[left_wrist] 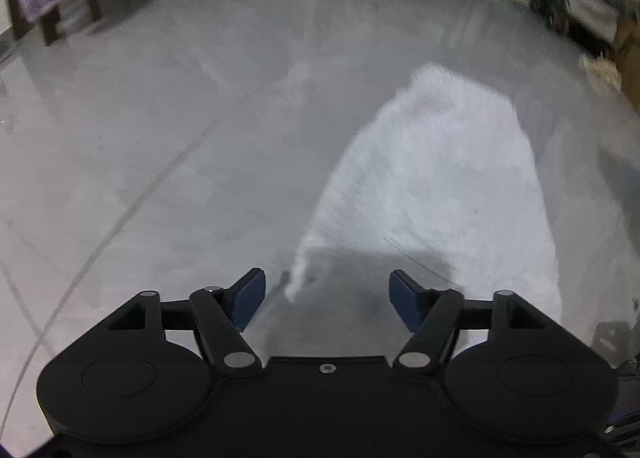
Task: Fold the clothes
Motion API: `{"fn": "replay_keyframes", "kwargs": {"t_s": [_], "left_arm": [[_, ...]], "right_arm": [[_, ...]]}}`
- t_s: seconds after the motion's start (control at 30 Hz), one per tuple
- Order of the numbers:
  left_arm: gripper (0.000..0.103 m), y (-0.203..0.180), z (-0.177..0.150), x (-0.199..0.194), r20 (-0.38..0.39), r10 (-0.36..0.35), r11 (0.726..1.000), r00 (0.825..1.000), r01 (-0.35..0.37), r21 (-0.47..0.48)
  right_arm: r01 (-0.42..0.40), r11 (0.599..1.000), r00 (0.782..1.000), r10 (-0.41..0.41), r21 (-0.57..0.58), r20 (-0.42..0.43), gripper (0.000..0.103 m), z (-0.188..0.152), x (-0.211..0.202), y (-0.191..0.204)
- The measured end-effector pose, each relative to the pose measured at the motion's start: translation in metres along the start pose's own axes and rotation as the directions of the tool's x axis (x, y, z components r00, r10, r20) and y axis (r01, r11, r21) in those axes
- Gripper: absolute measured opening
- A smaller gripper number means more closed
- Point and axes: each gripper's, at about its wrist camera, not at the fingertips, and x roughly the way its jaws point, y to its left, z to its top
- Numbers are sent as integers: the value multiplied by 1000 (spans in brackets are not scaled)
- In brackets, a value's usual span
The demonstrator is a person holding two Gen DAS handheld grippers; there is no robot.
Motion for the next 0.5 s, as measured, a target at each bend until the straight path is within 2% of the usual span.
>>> {"fn": "replay_keyframes", "kwargs": {"t_s": [0.07,0.1,0.13,0.2,0.27,0.3,0.33,0.37,0.43,0.5], "left_arm": [[10,-2,1,-2,65,18,1000,998,-17,-13],[10,-2,0,-4,92,26,999,995,-24,-26],[10,-1,0,-5,118,34,999,992,-29,-39],[17,-1,-2,6,86,90,995,992,-86,-51],[36,-13,-5,19,43,162,987,986,-163,14],[40,-19,-5,19,52,182,983,982,-184,30],[49,-23,-4,17,62,190,981,980,-193,35],[58,-26,-4,10,88,194,980,977,-198,32],[65,-31,-5,-13,144,210,976,967,-216,22],[68,-31,-13,-42,186,240,969,953,-246,7]], "right_arm": [[-13,1000,1000,13,21,4,21,0,-1,-1],[-13,1000,1000,13,28,9,6,0,-2,-2],[-7,999,1000,7,35,17,6,1,-4,-3],[3,998,999,-4,56,32,6,1,-9,-5],[-7,998,1000,5,58,25,7,-1,-8,-4],[-11,998,1000,10,54,24,16,-2,-8,-3],[-12,998,1000,11,58,25,30,-4,-10,-5],[-15,997,1000,13,75,18,35,-7,-12,-12],[-22,991,1000,22,129,-2,64,-15,-18,-29],[-31,962,998,46,271,-48,65,-27,-26,-64]]}}
